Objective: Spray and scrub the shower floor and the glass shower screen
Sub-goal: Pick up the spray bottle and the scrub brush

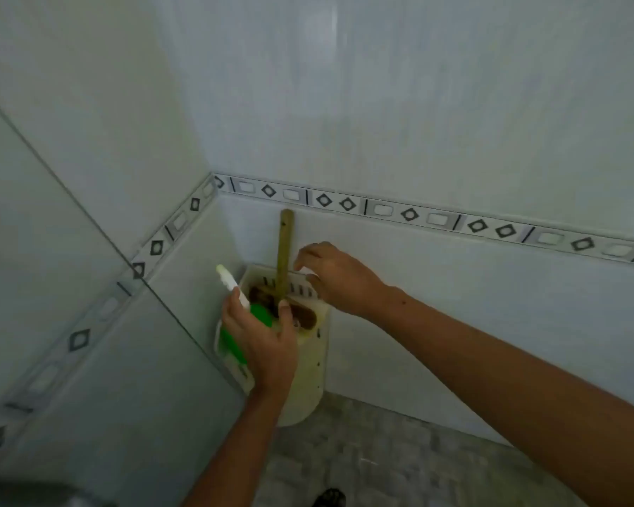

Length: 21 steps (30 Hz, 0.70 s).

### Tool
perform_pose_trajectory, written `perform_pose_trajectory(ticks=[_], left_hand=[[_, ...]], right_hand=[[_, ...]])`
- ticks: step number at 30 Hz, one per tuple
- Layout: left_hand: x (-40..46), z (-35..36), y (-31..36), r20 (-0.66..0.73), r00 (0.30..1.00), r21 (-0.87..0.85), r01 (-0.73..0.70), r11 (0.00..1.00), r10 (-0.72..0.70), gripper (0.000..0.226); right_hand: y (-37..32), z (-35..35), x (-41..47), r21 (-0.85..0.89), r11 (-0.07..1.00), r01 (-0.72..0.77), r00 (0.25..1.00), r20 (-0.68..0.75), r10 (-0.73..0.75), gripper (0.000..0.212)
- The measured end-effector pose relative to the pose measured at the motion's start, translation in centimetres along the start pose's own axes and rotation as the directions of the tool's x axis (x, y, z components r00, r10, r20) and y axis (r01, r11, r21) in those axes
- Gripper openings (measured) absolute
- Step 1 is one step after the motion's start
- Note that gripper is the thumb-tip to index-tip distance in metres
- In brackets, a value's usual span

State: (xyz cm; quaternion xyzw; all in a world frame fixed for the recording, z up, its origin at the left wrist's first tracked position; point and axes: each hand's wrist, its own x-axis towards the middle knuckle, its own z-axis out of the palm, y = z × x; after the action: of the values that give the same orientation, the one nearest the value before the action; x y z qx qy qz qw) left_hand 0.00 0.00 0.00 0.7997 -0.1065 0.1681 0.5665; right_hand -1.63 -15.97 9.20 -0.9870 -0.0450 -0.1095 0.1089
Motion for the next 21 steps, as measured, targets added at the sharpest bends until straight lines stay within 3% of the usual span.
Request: perform_pose_trajectory(ticks=[3, 6, 9, 11, 16, 19, 21], left_hand=[[1.4, -0.1, -1.8, -0.073, 0.988, -0.06, 0.133, 0.989, -0.137, 0.089], [3.2, 0.5, -4.0, -0.046, 0.968, -0.045, 0.244, 0.969, -0.246, 0.097], [4.9, 1.0, -5.9, 0.008, 0.965, -0.048, 0.263, 0.964, -0.263, 0.098], [5.8, 1.4, -7.0, 0.037, 0.974, -0.065, 0.225, 0.972, -0.223, 0.093], [7.0, 1.8, -8.0, 0.022, 0.993, -0.049, 0.115, 0.992, -0.114, 0.072], [7.7, 1.8, -8.4, -0.007, 0.999, -0.014, 0.053, 0.998, -0.053, 0.058], [8.0, 1.9, -8.1, -0.037, 0.999, -0.054, 0.03, 0.998, -0.032, 0.045]], right_hand=[[-0.5, 1.8, 3.9, -0.134, 0.968, 0.213, 0.974, 0.107, -0.199, 0.034], [-0.6, 2.7, 6.6, -0.31, 0.893, 0.325, 0.933, 0.262, -0.248, 0.038], [-0.7, 3.9, 8.6, -0.515, 0.766, 0.385, 0.88, 0.455, -0.137, 0.035], [-1.4, 4.4, 9.6, -0.563, 0.737, 0.374, 0.855, 0.518, -0.038, 0.028], [-3.7, 5.2, 10.2, -0.66, 0.71, 0.245, 0.848, 0.5, 0.172, 0.031], [-4.3, 4.8, 9.6, -0.692, 0.685, 0.227, 0.807, 0.527, 0.265, 0.026], [-4.6, 4.4, 8.8, -0.668, 0.722, 0.178, 0.766, 0.555, 0.325, 0.025]])
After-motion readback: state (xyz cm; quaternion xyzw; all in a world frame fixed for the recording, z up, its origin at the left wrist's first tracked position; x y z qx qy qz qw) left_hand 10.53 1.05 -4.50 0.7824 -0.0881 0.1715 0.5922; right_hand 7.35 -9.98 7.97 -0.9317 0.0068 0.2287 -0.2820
